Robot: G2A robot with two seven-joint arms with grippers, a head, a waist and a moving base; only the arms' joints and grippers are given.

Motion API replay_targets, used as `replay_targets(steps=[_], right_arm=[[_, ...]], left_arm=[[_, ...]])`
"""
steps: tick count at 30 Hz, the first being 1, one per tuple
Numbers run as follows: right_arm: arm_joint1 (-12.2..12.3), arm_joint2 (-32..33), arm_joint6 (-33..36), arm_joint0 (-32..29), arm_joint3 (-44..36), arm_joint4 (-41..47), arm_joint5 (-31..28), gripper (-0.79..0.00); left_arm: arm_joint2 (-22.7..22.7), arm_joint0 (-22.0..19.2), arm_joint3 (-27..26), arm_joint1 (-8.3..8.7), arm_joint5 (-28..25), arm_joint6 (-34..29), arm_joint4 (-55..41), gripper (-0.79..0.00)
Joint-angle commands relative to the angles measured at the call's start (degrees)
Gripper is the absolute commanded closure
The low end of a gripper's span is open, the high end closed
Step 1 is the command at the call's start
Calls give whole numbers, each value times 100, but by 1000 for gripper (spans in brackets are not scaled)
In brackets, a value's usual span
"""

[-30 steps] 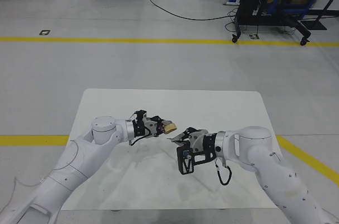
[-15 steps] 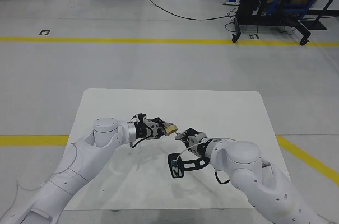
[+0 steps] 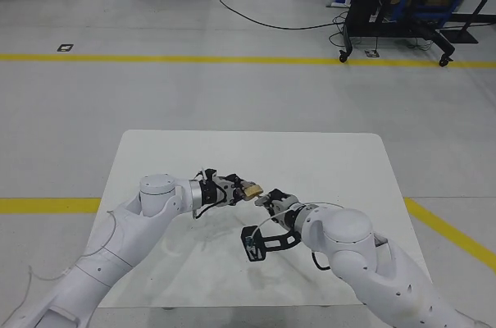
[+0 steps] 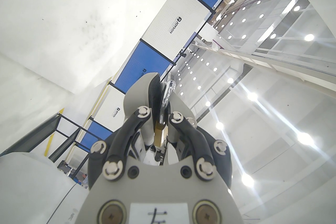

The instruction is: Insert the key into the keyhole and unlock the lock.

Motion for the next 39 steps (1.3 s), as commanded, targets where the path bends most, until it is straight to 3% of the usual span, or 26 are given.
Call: replay_targets(steps=[1, 28, 29, 30, 31, 39], right_arm=[[-9, -4, 37, 8, -7, -14, 22, 0], [-173, -150, 317, 114, 237, -37, 6, 0], [-180, -138, 331, 112, 248, 7, 5, -135], [-188, -118, 348, 107, 262, 70, 1, -637], [-195, -95, 362, 101, 276, 153, -9, -785], [-203, -62, 386, 100, 287, 234, -16, -785]], left_arm=[[-18, 6, 11, -7, -7, -8, 17, 0], [-247, 123, -48, -121, 58, -252, 45, 0], [-257, 127, -49, -123, 59, -254, 51, 0], [-267, 133, -53, -126, 53, -258, 60, 0], [-277, 139, -53, -128, 45, -259, 68, 0], [-416, 229, 54, -149, -225, -66, 152, 0]])
